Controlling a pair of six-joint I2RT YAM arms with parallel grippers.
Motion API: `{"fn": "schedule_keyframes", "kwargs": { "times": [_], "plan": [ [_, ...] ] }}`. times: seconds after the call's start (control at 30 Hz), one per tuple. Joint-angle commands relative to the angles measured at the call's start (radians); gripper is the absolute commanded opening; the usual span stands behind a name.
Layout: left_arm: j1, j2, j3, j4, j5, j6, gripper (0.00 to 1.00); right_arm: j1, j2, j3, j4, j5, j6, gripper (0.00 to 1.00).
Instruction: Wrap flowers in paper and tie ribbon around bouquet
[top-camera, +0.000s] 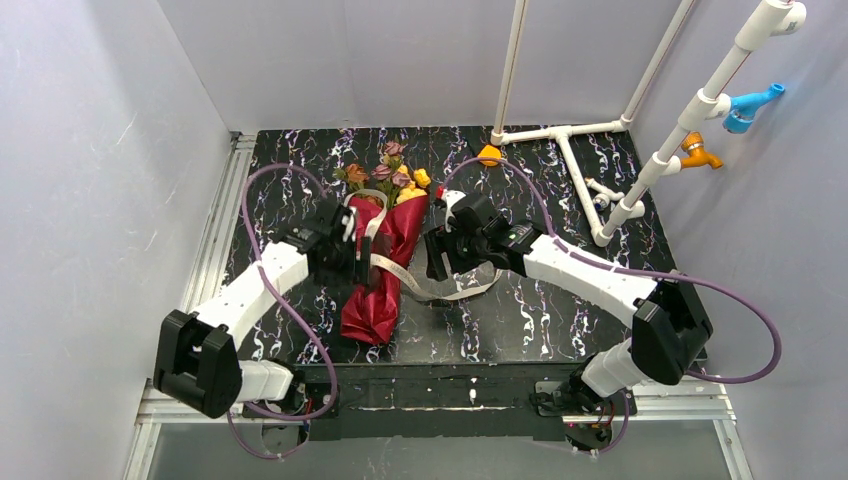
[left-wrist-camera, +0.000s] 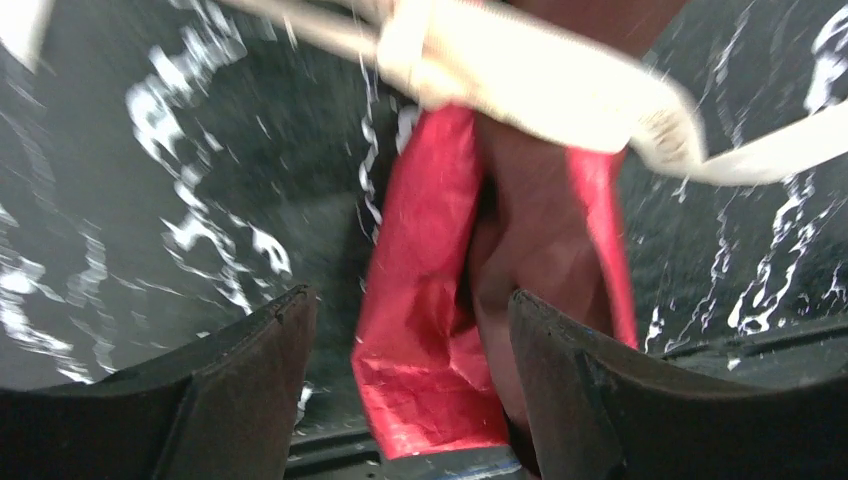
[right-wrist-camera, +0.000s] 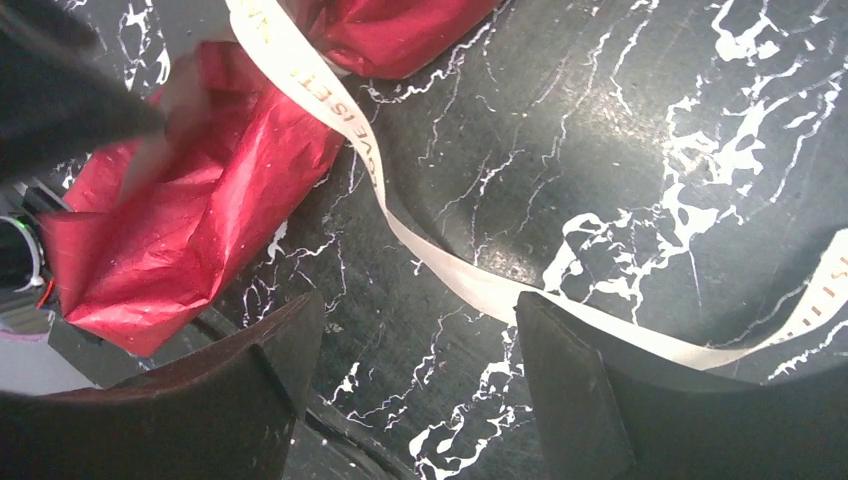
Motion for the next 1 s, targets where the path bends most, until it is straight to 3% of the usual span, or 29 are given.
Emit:
{"fn": "schedule_keyframes", "kwargs": {
  "times": [0.0, 0.13, 0.33, 0.47, 0.57, 0.73, 0.97],
  "plan": [
    [-0.042, -0.107, -0.145, 0.063, 0.109, -0.221, 0.67, -0.003, -0.066, 0.031, -0.028, 0.09, 0.039, 0.79],
    [-0.146, -0.096, -0.192, 0.132, 0.142, -0.264, 0.67, -0.005, -0.129, -0.006, -0.029, 0.144, 0.057, 0.8],
    [-0.304, 0.016, -0.124, 0.226, 0.206, -0.358, 0.69, -0.009, -0.166, 0.008, -0.071, 0.202, 0.042, 0.81],
    [-0.323, 0.005, -0.045, 0.113, 0.141, -0.336, 0.78, -0.012, -0.165, 0.049, -0.111, 0.212, 0.016, 0.82],
    [-0.323, -0.062, 0.022, -0.023, 0.04, -0.23, 0.86, -0.013, -0.165, 0.063, -0.12, 0.198, -0.011, 0.83],
    [-0.323, -0.135, 0.098, -0.115, -0.104, 0.088, 0.87, -0.013, -0.138, 0.063, -0.106, 0.183, -0.034, 0.83],
    [-0.323, -0.093, 0.056, 0.022, -0.247, 0.477, 0.81, -0.014, -0.107, 0.071, -0.038, 0.071, -0.054, 0.81]
  ]
}}
